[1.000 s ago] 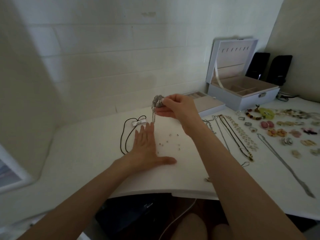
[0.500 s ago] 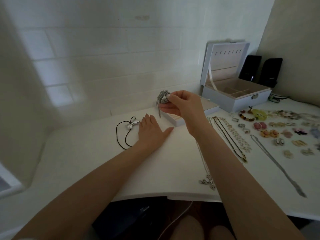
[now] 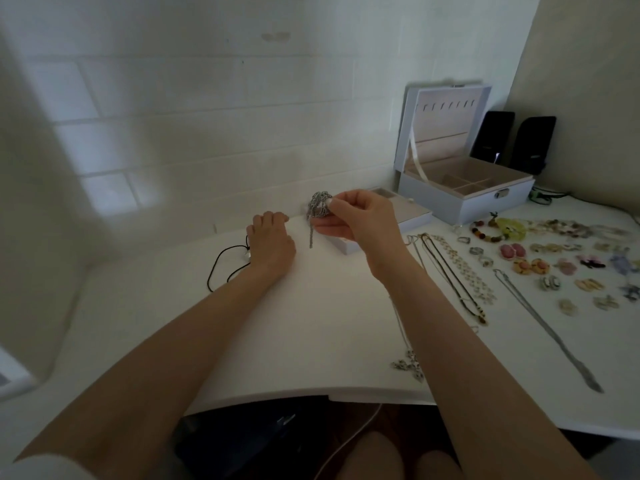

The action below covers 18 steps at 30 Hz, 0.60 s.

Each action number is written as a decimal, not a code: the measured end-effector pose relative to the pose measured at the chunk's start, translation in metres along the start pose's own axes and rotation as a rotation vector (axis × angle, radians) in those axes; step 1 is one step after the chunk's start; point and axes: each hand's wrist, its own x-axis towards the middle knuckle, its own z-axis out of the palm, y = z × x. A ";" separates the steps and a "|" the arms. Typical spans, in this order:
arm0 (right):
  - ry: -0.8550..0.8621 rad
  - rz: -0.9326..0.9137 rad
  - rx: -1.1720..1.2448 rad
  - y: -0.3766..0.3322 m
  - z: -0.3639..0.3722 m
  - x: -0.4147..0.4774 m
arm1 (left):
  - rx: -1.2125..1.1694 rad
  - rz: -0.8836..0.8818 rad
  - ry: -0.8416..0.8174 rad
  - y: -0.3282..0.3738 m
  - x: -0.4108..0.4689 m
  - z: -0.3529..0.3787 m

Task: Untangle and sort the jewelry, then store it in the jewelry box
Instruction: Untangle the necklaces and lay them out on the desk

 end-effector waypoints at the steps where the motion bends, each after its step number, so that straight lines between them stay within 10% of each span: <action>1: 0.001 0.000 0.001 0.000 0.000 0.000 | -0.167 -0.010 0.044 0.002 0.000 -0.006; 3: 0.007 0.001 -0.006 -0.001 0.001 0.000 | -0.646 -0.049 0.052 0.010 -0.002 -0.028; 6: 0.031 0.019 -0.055 0.000 0.000 0.003 | -1.193 -0.084 -0.415 0.029 -0.013 -0.072; 18: 0.096 0.084 -0.185 0.009 -0.025 -0.013 | -1.299 0.030 -0.496 0.037 -0.038 -0.074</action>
